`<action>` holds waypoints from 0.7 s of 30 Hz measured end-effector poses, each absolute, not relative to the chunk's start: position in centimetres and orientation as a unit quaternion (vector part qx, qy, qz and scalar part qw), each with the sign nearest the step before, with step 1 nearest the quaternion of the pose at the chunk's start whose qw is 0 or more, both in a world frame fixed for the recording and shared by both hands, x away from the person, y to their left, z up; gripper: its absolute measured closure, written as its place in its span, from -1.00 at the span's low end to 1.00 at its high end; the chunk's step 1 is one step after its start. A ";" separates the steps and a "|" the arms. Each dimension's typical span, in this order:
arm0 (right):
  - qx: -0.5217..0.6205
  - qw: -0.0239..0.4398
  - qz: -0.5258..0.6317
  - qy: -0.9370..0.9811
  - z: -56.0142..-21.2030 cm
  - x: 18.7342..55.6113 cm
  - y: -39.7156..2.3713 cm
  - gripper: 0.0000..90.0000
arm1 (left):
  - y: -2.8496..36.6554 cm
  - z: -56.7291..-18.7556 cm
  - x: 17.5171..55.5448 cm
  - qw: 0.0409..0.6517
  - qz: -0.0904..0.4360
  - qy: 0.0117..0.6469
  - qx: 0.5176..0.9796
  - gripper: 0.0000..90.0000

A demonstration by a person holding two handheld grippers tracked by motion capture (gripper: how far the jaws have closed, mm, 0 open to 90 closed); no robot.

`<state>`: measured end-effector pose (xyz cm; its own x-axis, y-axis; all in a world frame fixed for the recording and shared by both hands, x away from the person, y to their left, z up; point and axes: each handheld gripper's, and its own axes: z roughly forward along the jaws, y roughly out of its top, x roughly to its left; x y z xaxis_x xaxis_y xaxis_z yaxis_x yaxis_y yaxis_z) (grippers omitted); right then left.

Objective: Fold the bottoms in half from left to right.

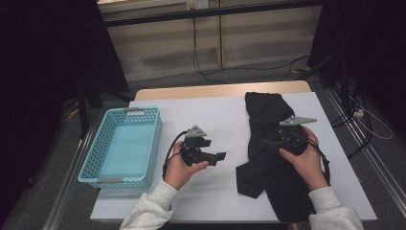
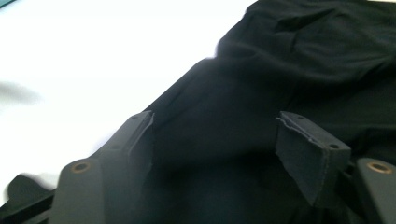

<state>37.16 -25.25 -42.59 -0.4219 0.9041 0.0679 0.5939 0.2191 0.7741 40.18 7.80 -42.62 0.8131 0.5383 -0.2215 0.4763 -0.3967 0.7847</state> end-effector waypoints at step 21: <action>0.467 0.183 0.407 0.763 -43.3 33.7 -24.3 -0.26 | 10.5 -43.8 41.6 0.429 0.051 0.328 0.840 -0.68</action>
<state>33.72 -24.26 -43.30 -0.4964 0.8622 0.1012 0.5639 0.2316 0.7927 41.65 10.53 -43.81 0.7796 0.5953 -0.1946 0.5071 -0.4177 0.7539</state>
